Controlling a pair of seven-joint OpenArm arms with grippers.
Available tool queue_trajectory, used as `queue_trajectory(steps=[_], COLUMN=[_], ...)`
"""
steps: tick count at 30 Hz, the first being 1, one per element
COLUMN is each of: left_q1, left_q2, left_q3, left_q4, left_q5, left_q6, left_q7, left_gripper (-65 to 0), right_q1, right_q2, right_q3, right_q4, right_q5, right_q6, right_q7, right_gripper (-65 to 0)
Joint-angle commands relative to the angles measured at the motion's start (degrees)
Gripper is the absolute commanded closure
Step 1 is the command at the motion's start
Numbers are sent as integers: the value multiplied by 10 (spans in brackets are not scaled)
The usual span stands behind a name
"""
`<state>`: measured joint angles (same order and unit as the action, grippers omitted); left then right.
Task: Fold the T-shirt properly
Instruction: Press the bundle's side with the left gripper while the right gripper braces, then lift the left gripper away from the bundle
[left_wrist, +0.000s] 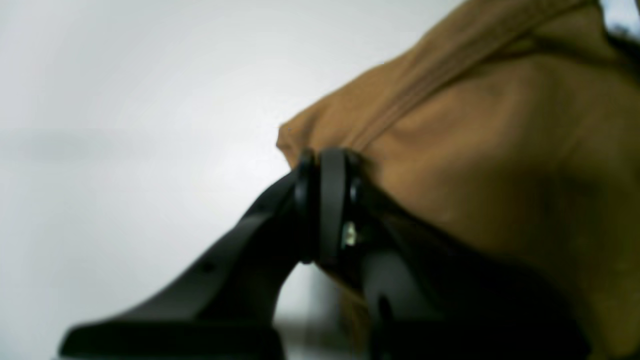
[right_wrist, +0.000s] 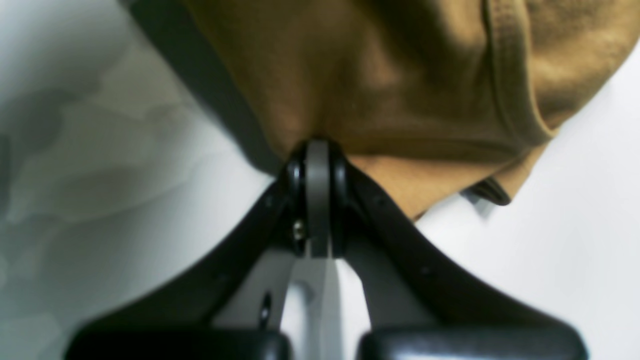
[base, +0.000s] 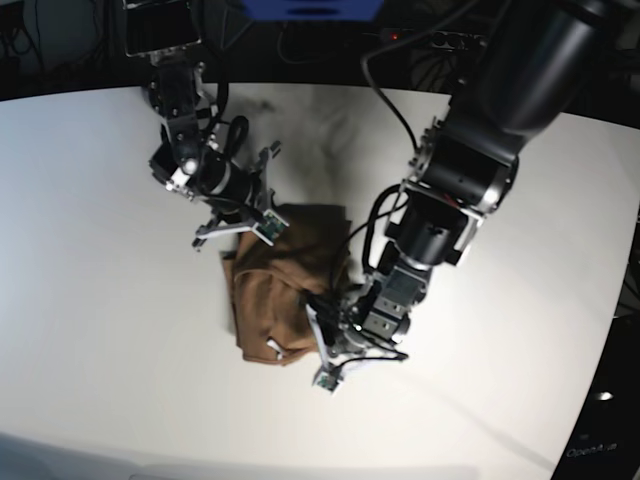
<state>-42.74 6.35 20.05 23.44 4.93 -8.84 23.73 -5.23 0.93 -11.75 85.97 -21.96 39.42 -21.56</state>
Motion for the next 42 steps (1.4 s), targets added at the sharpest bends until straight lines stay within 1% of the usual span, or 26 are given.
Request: queue_trajectory(steps=[1, 3, 7, 10, 15, 18, 20, 21, 23, 26, 28, 30, 31, 33, 34, 37, 38, 40, 42], left_q1=[-24, -24, -22, -21, -26, -27, -30, -31, -30, -10, 12, 54, 81, 138, 165, 212, 227, 255, 283], left_q2=[3, 1, -14, -15, -15, -15, -15, -17, -39, -54, -60, -75, -79, -82, -92, -109, -111, -120, -135], left_q3=[0, 0, -1, -1, -3, -11, -50, -81, -139, -185, -190, -188, -188, -188, -188, -187, -187, -191, -192], left_q4=[7, 3, 3, 0, -44, -41, -21, -3, 41, 113, 181, 270, 316, 418, 461, 542, 560, 588, 610], left_q5=[0, 0, 0, 0, -4, -9, -29, -40, -58, -66, -68, -70, -70, -68, -69, -70, -70, -70, -67], left_q6=[2, 2, 2, 3, 4, 4, 4, 4, 3, -3, -3, -4, -4, -4, -4, -5, -9, -32, -57], left_q7=[-17, -39, -71, -109, -172, -174, -172, -166, -131, -70, -16, 51, 75, 111, 124, 156, 169, 197, 221], left_gripper=[-22, -22, -22, -22, -22, -22, -22, -22, -22, -22, -22, -22, -22, -22, -22, -22, -22, -22, -22], right_q1=[1, 1, -2, -4, -5, -2, 0, 1, 2, 11, 13, 11, 7, 1, 1, 1, 1, -5, -12], right_q2=[3, 3, 3, 3, 10, 14, 25, 28, 31, 43, 45, 49, 54, 58, 61, 61, 61, 60, 47], right_q3=[0, 0, 0, 0, 1, 0, -3, -3, -2, -2, -1, 0, 0, -2, -2, -3, -3, -2, -1], right_q4=[1, 1, 1, 1, 1, 1, 4, 4, 5, 5, 15, 41, 56, 81, 92, 108, 114, 130, 146], right_q5=[-15, -15, -15, -15, -15, -15, -15, -15, -15, -15, -15, -16, -16, -16, -16, -19, -25, -45, -69], right_q6=[6, 6, 6, 6, 6, 6, 6, 6, 6, 6, 6, 6, 6, 6, 6, 6, 6, 6, 6], right_q7=[-24, -24, -24, -24, -24, -26, -27, -27, -27, -28, -28, -29, -31, -49, -56, -65, -65, -68, -69], right_gripper=[-3, -3, -3, -3, -3, -3, -3, -3, -3, -3, -3, -3, -3, -4, -4, -4, -4, -4, -3])
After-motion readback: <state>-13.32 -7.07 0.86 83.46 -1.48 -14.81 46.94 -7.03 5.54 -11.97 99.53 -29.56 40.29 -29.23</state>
